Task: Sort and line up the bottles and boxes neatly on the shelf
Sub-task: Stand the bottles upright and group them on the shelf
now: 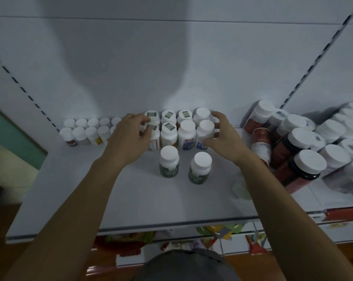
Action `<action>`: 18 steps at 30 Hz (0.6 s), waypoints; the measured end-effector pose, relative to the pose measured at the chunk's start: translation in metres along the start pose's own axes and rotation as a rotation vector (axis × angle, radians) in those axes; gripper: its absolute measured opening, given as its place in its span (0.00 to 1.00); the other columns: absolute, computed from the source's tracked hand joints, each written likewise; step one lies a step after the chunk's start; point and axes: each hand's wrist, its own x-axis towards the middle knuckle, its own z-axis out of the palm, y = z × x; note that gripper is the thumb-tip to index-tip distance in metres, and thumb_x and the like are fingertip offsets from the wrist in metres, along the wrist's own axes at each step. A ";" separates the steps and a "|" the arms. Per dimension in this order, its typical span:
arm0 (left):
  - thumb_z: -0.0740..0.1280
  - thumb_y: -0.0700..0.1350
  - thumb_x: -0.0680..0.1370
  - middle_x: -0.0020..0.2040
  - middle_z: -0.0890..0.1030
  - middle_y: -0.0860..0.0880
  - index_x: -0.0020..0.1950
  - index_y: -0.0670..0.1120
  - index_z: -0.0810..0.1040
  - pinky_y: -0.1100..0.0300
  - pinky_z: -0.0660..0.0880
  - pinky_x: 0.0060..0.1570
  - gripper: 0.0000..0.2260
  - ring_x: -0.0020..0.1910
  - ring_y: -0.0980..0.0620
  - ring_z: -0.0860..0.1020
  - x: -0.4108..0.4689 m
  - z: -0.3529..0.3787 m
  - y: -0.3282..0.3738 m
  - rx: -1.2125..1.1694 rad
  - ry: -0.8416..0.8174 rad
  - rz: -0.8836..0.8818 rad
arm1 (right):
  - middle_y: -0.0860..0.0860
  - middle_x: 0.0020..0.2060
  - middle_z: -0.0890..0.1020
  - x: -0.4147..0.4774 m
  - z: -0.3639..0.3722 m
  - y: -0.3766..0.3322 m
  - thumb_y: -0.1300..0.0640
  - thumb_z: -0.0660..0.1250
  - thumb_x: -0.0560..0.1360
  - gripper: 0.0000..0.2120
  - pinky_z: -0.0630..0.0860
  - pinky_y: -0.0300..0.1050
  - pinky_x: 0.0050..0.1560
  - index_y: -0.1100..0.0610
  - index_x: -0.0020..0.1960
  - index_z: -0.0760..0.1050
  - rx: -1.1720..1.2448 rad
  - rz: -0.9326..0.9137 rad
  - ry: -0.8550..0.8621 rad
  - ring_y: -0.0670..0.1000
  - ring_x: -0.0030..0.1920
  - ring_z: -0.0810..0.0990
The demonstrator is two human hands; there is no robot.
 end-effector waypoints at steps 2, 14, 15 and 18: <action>0.68 0.49 0.80 0.58 0.79 0.46 0.63 0.47 0.80 0.58 0.73 0.50 0.13 0.40 0.53 0.79 0.000 0.001 -0.001 -0.011 0.018 -0.017 | 0.48 0.60 0.77 -0.001 -0.001 0.001 0.64 0.75 0.71 0.42 0.78 0.55 0.62 0.49 0.78 0.57 0.009 0.012 -0.007 0.52 0.58 0.80; 0.78 0.45 0.74 0.57 0.81 0.48 0.65 0.48 0.78 0.59 0.73 0.45 0.21 0.38 0.58 0.79 0.001 0.004 -0.003 -0.048 -0.031 -0.023 | 0.48 0.62 0.78 -0.010 0.000 0.001 0.59 0.76 0.72 0.41 0.76 0.58 0.66 0.47 0.77 0.57 0.005 0.001 -0.036 0.53 0.62 0.78; 0.78 0.45 0.74 0.58 0.80 0.48 0.65 0.48 0.78 0.59 0.74 0.46 0.21 0.38 0.58 0.79 -0.001 0.004 -0.003 -0.054 -0.028 -0.026 | 0.49 0.63 0.77 -0.012 -0.001 0.000 0.58 0.76 0.72 0.42 0.75 0.57 0.66 0.48 0.78 0.57 -0.013 -0.001 -0.032 0.53 0.62 0.78; 0.76 0.47 0.75 0.58 0.77 0.48 0.66 0.50 0.77 0.56 0.74 0.48 0.20 0.37 0.54 0.79 -0.012 -0.004 -0.002 -0.027 0.031 -0.020 | 0.54 0.67 0.74 -0.027 -0.008 -0.006 0.53 0.75 0.74 0.39 0.73 0.51 0.64 0.51 0.78 0.58 -0.156 -0.053 0.099 0.52 0.63 0.75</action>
